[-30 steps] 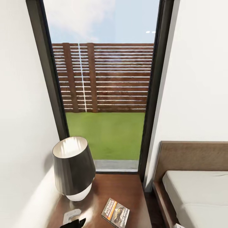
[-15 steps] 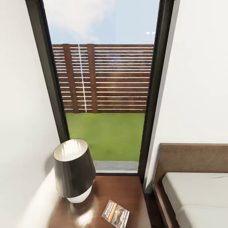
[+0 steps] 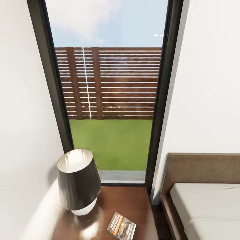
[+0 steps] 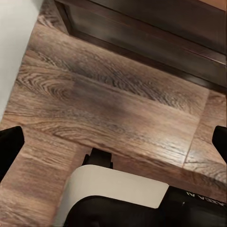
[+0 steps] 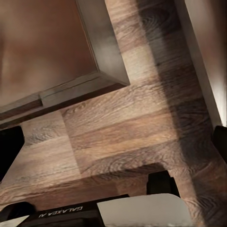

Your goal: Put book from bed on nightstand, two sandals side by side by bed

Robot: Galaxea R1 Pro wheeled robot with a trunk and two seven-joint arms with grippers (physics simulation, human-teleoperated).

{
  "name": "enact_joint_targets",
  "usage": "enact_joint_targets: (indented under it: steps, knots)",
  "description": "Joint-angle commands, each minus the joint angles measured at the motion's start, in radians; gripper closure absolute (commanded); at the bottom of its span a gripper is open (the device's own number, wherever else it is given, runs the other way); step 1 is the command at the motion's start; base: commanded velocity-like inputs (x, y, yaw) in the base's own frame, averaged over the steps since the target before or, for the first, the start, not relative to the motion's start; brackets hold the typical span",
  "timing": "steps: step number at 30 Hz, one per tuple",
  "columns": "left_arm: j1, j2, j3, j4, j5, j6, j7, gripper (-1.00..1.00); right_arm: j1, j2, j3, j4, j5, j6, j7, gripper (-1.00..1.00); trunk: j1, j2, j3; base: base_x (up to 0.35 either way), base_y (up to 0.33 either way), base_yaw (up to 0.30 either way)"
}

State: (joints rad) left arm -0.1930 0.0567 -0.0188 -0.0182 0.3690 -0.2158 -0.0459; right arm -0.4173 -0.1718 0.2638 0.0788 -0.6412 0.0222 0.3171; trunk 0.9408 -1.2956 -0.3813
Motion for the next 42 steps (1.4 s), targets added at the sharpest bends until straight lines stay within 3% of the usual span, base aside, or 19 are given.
enact_joint_targets:
  steps: [1,8,42]
  knots:
    - [0.003,0.002,-0.002,0.002,0.008,-0.003,-0.005,-1.0,0.002,0.0,0.006,0.002,-0.011,0.002,0.006,-1.0,-0.004,0.007,0.002,0.0,0.0,0.0]
    - [0.01,0.01,-0.001,0.001,0.007,-0.002,-0.006,-1.0,0.007,0.0,0.007,0.002,-0.012,0.003,0.007,-1.0,-0.008,0.014,0.005,0.0,0.0,0.0]
    - [0.01,0.002,-0.001,0.0,0.01,-0.002,-0.006,-1.0,0.008,0.001,0.006,0.002,-0.013,0.004,0.008,-1.0,-0.008,0.014,0.005,0.0,0.0,0.0]
